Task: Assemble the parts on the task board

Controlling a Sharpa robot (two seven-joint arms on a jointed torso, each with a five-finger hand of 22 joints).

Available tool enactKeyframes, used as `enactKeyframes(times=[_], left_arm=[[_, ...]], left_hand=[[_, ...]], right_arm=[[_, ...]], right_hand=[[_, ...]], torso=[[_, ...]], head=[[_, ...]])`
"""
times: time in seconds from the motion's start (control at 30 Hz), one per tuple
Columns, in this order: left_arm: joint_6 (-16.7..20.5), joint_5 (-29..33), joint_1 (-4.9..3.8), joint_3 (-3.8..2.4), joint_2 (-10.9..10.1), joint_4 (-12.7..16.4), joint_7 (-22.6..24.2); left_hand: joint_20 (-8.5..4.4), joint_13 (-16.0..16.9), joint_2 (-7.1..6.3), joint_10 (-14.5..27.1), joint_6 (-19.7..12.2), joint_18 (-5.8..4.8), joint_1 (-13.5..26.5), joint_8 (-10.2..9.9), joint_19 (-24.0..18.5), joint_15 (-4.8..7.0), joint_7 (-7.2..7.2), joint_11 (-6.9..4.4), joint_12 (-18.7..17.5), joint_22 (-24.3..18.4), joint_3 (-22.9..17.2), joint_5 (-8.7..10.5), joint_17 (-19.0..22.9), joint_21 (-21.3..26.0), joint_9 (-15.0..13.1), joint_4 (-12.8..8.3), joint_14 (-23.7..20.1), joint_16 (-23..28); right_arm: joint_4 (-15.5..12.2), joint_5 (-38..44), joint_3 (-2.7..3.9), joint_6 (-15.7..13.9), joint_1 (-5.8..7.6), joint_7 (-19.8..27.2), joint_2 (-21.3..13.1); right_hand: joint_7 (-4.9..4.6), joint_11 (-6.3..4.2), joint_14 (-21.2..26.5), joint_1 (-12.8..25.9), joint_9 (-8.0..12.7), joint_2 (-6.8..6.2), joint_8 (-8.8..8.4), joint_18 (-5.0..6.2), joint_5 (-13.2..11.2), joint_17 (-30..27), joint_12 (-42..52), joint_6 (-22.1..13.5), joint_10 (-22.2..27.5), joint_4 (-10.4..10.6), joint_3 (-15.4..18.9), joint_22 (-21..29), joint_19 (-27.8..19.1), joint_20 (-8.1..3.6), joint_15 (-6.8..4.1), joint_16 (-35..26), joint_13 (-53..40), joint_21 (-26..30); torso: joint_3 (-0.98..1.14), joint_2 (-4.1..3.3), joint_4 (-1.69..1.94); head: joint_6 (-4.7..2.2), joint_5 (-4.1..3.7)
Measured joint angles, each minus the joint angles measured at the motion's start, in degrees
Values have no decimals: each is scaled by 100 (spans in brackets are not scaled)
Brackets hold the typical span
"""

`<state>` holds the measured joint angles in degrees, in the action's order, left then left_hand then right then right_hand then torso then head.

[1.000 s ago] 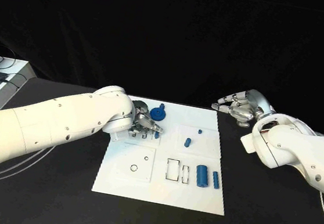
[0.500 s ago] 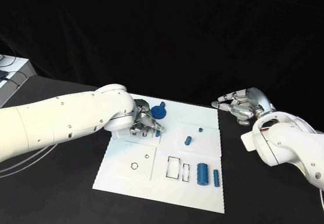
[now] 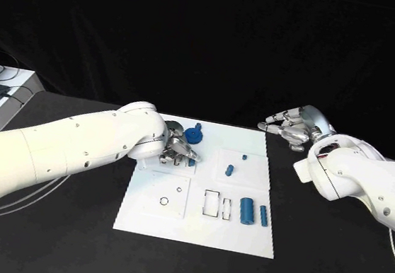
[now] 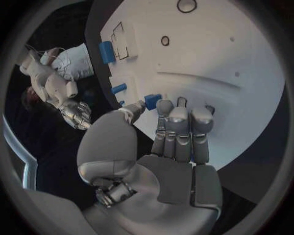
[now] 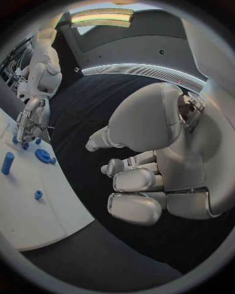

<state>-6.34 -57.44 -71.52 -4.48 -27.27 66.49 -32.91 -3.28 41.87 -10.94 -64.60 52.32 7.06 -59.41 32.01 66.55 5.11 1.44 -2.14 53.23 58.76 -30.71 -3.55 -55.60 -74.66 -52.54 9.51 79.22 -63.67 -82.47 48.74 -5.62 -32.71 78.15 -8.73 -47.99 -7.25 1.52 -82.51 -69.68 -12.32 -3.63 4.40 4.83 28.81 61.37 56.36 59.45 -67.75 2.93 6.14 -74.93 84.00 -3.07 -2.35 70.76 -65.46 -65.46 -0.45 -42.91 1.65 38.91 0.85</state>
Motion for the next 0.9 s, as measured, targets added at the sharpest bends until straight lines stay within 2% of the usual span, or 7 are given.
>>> enactKeyframes(times=[0.27, 0.33, 0.4, 0.5, 0.57, 0.77, 0.9], left_arm=[[-25, 6, -15, -11, -9, 21, 15], [-30, 8, -18, -14, -12, 24, 20], [-36, 11, -22, -18, -15, 29, 27], [-44, 13, -23, -17, -24, 32, 34], [-49, 15, -22, -16, -31, 37, 38], [-76, 22, -17, -13, -56, 46, 45], [-93, 28, -15, -11, -58, 67, 53]], left_hand=[[0, -15, 157, 12, 0, 0, -47, -135, 0, 0, 1, -9, -32, 58, -708, 34, -44, 49, 72, -398, 0, -33], [0, -21, 190, 22, 0, 0, -18, -161, 0, 0, 2, -16, -32, 67, -767, 33, -53, 49, 105, -415, 0, -34], [0, -24, 234, 32, -11, 0, 8, -210, 0, -22, 11, -8, -66, 79, -965, -5, -62, 49, 157, -598, -22, -34], [0, -32, 284, 33, -21, 0, 23, -229, 0, -21, 21, -7, -68, 95, -980, -49, -81, 73, 154, -612, -22, -34], [0, -47, 311, 41, -34, 0, 40, -261, 0, -21, 33, 1, -111, 95, -1003, -127, -81, 73, 123, -589, -22, -34], [12, -101, 363, 71, -96, 0, 91, -342, -12, -62, 94, 32, -199, 114, -969, -653, -86, 96, 119, -639, -62, -34], [20, -135, 363, 72, -105, 0, 91, -373, -20, -62, 103, 32, -232, 134, -938, -777, -97, 96, 108, -670, -62, -34]], right_arm=[[10, -1, 0, 5, 0, -1, 1], [14, -1, 0, 5, 0, -2, -1], [17, -1, 0, 5, 0, -2, -1], [19, -2, 0, 5, 0, -2, -2], [20, -2, 0, 5, 0, -3, -2], [23, -3, 0, 5, 0, -3, -7], [25, -5, 0, 5, 0, -3, -8]], right_hand=[[1, 1, 0, 0, 1, 0, 0, 0, 0, 11, 0, 0, -1, -16, 15, 1, 0, 0, 0, 0, 0, 0], [1, 5, 0, 0, 1, 0, 0, 0, 0, 11, 0, -1, -5, -16, 16, 1, 0, 0, 0, 0, 0, 0], [1, -2, 0, 0, 1, 0, 0, 0, 0, 11, 0, -1, 2, -16, 16, 1, 0, 0, 0, 0, 0, 0], [10, -12, 0, 0, 1, 0, 0, 0, 0, 11, 0, -9, 12, -16, 16, 1, 0, 0, 0, 0, 1, 0], [10, -12, 0, 0, 2, 0, 0, 0, 0, 11, 0, -9, 12, -16, 15, 1, 0, 0, 0, 0, 0, 0], [10, -12, 0, 24, 2, 24, 0, 0, 0, 10, 0, -10, 12, -16, 16, 1, 0, 0, 0, 0, 1, 0], [10, -12, 0, 24, 2, 24, 0, 0, 0, 10, 0, -10, 12, -32, 32, 2, 0, 0, 0, 0, 1, 0]], torso=[[-2, 2, 2], [-2, 2, 2], [-2, 2, 4], [-3, 2, 5], [-4, 1, 5], [-3, 0, 5], [-2, -1, 4]], head=[[1, 12], [-2, 14], [-3, 15], [-3, 22], [0, 26], [4, 39], [5, 45]])
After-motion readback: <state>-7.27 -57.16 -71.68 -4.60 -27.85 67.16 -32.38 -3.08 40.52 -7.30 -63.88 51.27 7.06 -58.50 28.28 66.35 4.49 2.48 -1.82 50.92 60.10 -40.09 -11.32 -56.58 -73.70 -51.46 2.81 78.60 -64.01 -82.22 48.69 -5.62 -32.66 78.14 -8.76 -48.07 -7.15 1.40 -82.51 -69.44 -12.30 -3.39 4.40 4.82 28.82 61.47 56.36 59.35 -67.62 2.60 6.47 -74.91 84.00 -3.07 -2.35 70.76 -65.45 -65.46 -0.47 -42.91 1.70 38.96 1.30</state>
